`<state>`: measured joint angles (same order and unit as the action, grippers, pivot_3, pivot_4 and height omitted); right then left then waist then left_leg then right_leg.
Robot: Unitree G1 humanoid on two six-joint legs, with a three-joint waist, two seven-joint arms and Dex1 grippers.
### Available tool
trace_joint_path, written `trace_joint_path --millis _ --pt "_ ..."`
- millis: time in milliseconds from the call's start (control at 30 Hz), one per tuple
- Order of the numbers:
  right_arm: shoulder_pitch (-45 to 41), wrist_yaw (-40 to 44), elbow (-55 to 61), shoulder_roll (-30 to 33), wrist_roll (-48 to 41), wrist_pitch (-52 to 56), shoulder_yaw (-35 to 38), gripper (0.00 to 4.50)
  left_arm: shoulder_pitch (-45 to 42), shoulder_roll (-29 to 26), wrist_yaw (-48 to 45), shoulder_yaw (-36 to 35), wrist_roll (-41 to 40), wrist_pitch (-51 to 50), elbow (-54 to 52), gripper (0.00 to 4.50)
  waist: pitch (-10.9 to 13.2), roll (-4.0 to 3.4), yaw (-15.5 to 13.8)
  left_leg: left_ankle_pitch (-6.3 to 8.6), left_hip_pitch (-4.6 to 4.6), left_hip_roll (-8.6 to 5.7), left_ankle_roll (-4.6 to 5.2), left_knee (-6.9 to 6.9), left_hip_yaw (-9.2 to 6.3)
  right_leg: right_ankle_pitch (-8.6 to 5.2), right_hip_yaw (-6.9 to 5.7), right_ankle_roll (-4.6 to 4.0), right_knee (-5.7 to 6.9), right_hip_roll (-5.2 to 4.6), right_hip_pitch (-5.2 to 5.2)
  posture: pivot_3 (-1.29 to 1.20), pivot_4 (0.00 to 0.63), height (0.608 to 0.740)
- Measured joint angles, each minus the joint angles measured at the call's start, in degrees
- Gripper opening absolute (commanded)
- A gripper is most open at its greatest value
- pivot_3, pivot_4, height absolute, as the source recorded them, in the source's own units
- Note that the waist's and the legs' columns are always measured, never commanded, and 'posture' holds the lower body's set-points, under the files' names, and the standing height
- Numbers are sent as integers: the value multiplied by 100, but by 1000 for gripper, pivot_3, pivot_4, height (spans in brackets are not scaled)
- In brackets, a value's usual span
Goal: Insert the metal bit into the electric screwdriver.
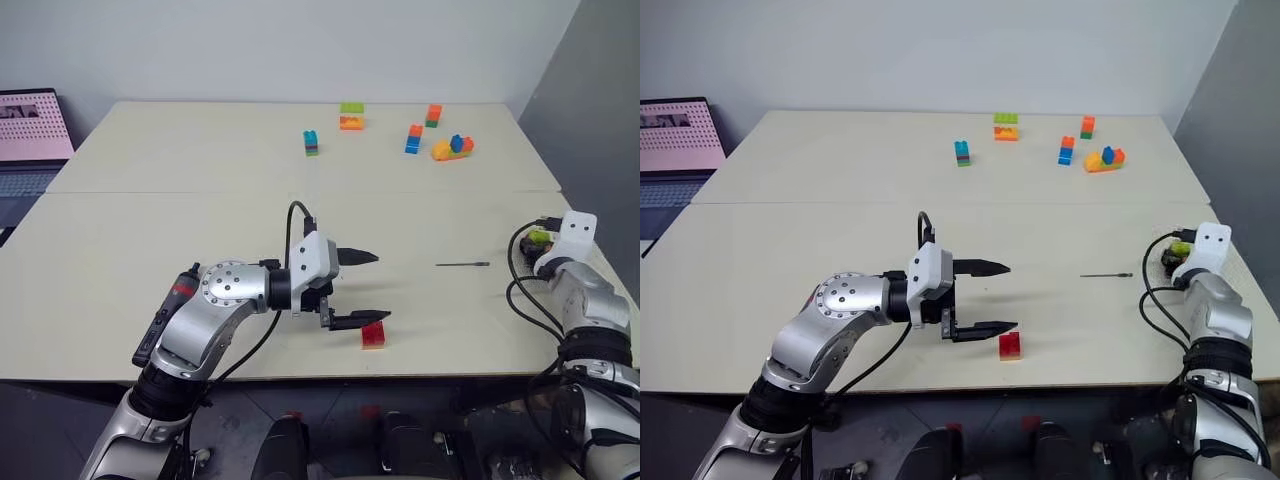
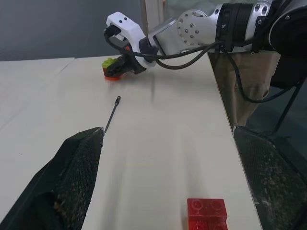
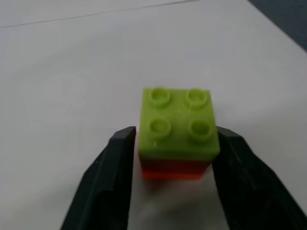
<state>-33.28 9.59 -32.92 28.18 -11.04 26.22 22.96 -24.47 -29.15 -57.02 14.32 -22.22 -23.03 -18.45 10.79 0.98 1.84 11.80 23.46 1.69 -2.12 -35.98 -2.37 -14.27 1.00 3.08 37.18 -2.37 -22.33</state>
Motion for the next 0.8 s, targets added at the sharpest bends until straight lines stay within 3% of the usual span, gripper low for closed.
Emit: trace_joint_path --millis 167,333,500,533,800 --pt "236 -83 497 25 -241 71 225 4395 12 -106 -6 -5 6 -5 -3 4500 0 -1 -3 0 2 0 1 3 0 0 0 1 -2 0 -2 0 150 740" --pt "768 146 1665 382 -327 111 255 4462 193 -424 -2 -158 -33 -89 -133 4500 1 -4 -4 1 2 1 1 4 0 -1 -1 1 -3 0 -3 0 150 740" --pt "1544 1901 3314 1300 -505 -68 -481 4462 807 -1408 -274 -679 -29 -142 -379 4500 4 -12 51 2 -4 14 3 17 4 -21 4 -34 -1 9 -12 0 150 740" --pt "1728 2676 3889 1637 -748 -67 -847 4462 990 -1596 -391 -838 -69 -123 -487 4500 4 -13 49 2 -5 18 2 17 3 -22 1 -36 -3 9 -11 0 150 740" --pt "1993 5273 5294 2578 -1494 383 -2479 4462 1983 -2127 -810 -1139 -113 302 -882 4500 11 0 -32 3 -1 12 0 13 5 -23 -2 -37 -23 -7 -5 0 150 740"
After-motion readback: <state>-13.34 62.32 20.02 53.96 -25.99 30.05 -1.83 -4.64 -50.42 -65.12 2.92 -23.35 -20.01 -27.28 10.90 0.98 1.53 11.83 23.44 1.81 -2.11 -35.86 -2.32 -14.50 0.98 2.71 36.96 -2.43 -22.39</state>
